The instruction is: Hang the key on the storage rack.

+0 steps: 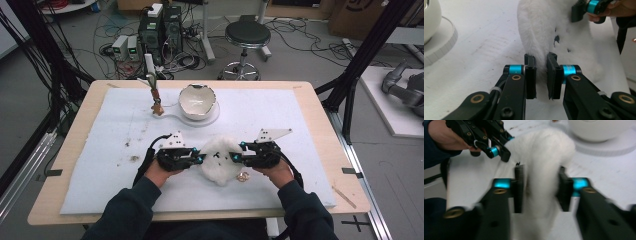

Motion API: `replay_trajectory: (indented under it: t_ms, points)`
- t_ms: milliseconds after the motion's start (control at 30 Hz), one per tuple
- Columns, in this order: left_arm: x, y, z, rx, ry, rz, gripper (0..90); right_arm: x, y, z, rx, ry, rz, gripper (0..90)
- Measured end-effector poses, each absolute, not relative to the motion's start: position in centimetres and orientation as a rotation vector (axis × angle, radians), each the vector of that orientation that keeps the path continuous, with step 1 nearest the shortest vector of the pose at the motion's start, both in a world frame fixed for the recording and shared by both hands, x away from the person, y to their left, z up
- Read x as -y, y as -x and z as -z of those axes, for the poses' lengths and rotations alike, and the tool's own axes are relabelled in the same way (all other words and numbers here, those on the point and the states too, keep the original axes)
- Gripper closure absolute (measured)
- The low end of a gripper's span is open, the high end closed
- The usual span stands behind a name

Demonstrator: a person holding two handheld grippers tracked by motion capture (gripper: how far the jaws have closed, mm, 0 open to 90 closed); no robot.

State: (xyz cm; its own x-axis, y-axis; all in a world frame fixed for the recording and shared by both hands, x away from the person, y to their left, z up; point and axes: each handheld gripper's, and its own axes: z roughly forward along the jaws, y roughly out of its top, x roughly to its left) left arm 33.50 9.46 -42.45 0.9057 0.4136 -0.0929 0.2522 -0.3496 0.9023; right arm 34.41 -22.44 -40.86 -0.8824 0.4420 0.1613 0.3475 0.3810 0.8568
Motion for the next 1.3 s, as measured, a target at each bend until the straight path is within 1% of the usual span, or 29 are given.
replay_trajectory:
  t_ms: [33,67,133,267,300,333,367,400,433,467,500,533,567,600,633,733,800,833,867,900,933,967,1000,1033,1133,1167,1200,1233,1300]
  points:
    - [-9.5,-33.4,42.4,-0.457,-1.953,-0.193,80.2,22.4,-34.7,41.1,-2.543,-0.734,-1.536,46.1]
    - [-9.4,-33.3,42.3,-0.441,-1.946,-0.199,80.3,22.4,-35.0,41.3,-2.551,-0.741,-1.545,39.5]
    - [-9.4,-33.1,42.1,-0.374,-1.926,-0.216,80.5,22.5,-35.9,41.8,-2.552,-0.812,-1.577,31.4]
    - [-9.5,-33.1,42.0,-0.362,-1.923,-0.221,80.5,22.7,-36.7,42.2,-2.582,-0.808,-1.650,31.4]
    - [-9.6,-33.1,42.0,-0.364,-1.921,-0.220,80.5,22.6,-37.0,42.3,-2.628,-0.813,-1.700,38.4]
    - [-9.6,-33.2,42.0,-0.366,-1.918,-0.221,80.5,22.6,-37.0,42.3,-2.628,-0.813,-1.700,38.4]
    - [-9.5,-33.2,42.1,-0.384,-1.918,-0.215,80.4,22.5,-37.1,42.3,-2.659,-0.781,-1.745,52.9]
    - [-9.5,-33.2,42.1,-0.384,-1.918,-0.215,79.9,22.5,-37.1,42.3,-2.659,-0.781,-1.745,52.9]
    - [-9.6,-33.5,42.2,-0.442,-1.914,-0.204,77.7,22.5,-37.1,42.1,-2.669,-0.762,-1.750,68.3]
    - [-9.6,-33.5,42.2,-0.442,-1.914,-0.204,71.1,22.5,-37.1,42.1,-2.669,-0.762,-1.750,68.3]
    - [-9.7,-33.7,42.2,-0.509,-1.898,-0.195,60.7,22.6,-37.1,41.9,-2.666,-0.781,-1.728,73.1]
    - [-9.9,-33.9,42.2,-0.583,-1.889,-0.186,60.7,22.6,-37.1,41.9,-2.666,-0.781,-1.728,73.1]
    - [-10.3,-34.2,42.2,-0.636,-1.874,-0.178,53.1,22.8,-37.2,41.6,-2.624,-0.775,-1.700,74.8]
    - [-10.9,-34.4,42.2,-0.656,-1.857,-0.187,53.1,22.8,-37.2,41.6,-2.624,-0.775,-1.700,74.8]
    - [-12.0,-34.6,42.0,-0.708,-1.827,-0.211,48.4,23.0,-37.0,41.2,-2.583,-0.771,-1.670,75.1]
    - [-13.2,-34.8,41.6,-0.744,-1.795,-0.235,38.4,23.2,-36.8,40.0,-2.502,-0.728,-1.622,75.4]
    - [-14.5,-34.8,41.1,-0.791,-1.757,-0.274,28.2,23.1,-36.9,39.1,-2.471,-0.703,-1.599,75.4]
    - [-15.9,-34.9,40.6,-0.830,-1.737,-0.319,23.4,23.1,-37.1,38.7,-2.460,-0.692,-1.607,75.4]
    - [-15.9,-34.9,40.6,-0.830,-1.737,-0.319,20.7,22.9,-37.3,38.3,-2.444,-0.684,-1.607,75.4]
    - [-17.5,-34.9,40.3,-0.849,-1.714,-0.348,20.6,22.8,-37.5,37.9,-2.433,-0.678,-1.598,75.5]
    - [-17.5,-34.9,40.3,-0.849,-1.714,-0.348,20.6,22.8,-37.5,37.9,-2.433,-0.678,-1.598,75.5]
    - [-18.9,-34.9,40.1,-0.871,-1.690,-0.371,20.6,22.3,-38.0,37.0,-2.418,-0.654,-1.590,75.5]
    - [-18.9,-34.9,40.1,-0.871,-1.690,-0.371,20.6,22.0,-38.3,36.5,-2.417,-0.633,-1.574,75.5]
    - [-20.1,-35.1,40.2,-0.901,-1.670,-0.385,20.6,21.8,-38.5,36.0,-2.416,-0.628,-1.567,75.6]
    - [-20.9,-35.3,40.4,-0.923,-1.659,-0.397,21.2,21.2,-39.2,34.9,-2.400,-0.596,-1.547,75.8]
    - [-21.4,-35.4,40.5,-0.938,-1.647,-0.403,21.6,20.5,-39.8,33.7,-2.398,-0.571,-1.526,75.9]
    - [-21.4,-35.4,40.5,-0.938,-1.647,-0.403,22.3,20.5,-39.8,33.7,-2.398,-0.571,-1.526,75.9]
    - [-21.6,-35.4,40.6,-0.940,-1.644,-0.410,22.7,19.8,-40.5,32.5,-2.387,-0.547,-1.504,76.0]
    - [-21.8,-35.4,40.5,-0.942,-1.637,-0.419,22.9,19.0,-41.4,31.5,-2.386,-0.526,-1.477,76.0]
